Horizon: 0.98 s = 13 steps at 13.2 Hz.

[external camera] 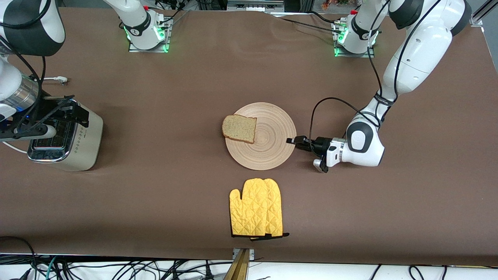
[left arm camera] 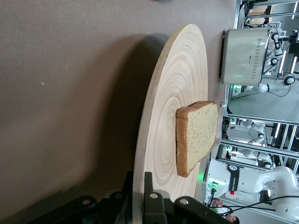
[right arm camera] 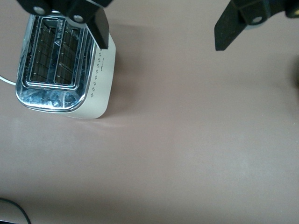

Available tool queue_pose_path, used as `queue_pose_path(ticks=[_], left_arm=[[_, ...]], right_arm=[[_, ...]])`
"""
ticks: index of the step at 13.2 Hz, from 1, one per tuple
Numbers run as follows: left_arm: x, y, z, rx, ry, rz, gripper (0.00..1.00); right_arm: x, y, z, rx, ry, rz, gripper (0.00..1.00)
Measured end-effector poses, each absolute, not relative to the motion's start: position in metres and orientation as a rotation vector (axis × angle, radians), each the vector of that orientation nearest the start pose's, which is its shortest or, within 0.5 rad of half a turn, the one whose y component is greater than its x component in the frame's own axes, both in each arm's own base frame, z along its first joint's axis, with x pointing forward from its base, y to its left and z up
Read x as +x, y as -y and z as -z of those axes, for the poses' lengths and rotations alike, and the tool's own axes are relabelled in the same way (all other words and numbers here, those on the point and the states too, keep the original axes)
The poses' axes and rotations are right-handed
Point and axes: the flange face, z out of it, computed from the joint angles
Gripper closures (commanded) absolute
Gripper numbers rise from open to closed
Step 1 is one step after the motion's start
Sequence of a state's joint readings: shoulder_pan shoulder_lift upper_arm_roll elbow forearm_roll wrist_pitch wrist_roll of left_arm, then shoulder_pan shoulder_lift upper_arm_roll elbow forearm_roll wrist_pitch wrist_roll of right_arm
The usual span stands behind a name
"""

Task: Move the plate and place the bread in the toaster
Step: 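Release the plate with the left gripper while the right gripper reaches out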

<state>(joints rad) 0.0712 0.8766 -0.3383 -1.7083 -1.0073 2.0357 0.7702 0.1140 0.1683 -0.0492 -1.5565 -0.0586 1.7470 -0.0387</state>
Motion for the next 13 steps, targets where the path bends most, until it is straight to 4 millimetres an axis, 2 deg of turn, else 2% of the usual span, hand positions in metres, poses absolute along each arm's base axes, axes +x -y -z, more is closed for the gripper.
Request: queue_pose_path(ticks=[3,6,10,13], left_arm=[[0.595,0.199,-0.106,2.006,0.225,0.256,0.0],[0.605,0.184,-0.122,2.01,0.222,0.223,0.0],[0.621,0.128,-0.148,2.097,0.316,0.192,0.0],[0.637,0.075,-0.177,2.162,0.369,0.147,0.0]], right_arm=[[0.616,-0.037,-0.549,-3.202,0.182,0.037,0.0],[0.615,-0.04,-0.547,-3.202,0.191,0.028,0.0],[0.614,-0.048,-0.534,-3.2,0.212,-0.038,0.0],[0.611,-0.082,-0.523,-3.142,0.26,-0.083,0.0]])
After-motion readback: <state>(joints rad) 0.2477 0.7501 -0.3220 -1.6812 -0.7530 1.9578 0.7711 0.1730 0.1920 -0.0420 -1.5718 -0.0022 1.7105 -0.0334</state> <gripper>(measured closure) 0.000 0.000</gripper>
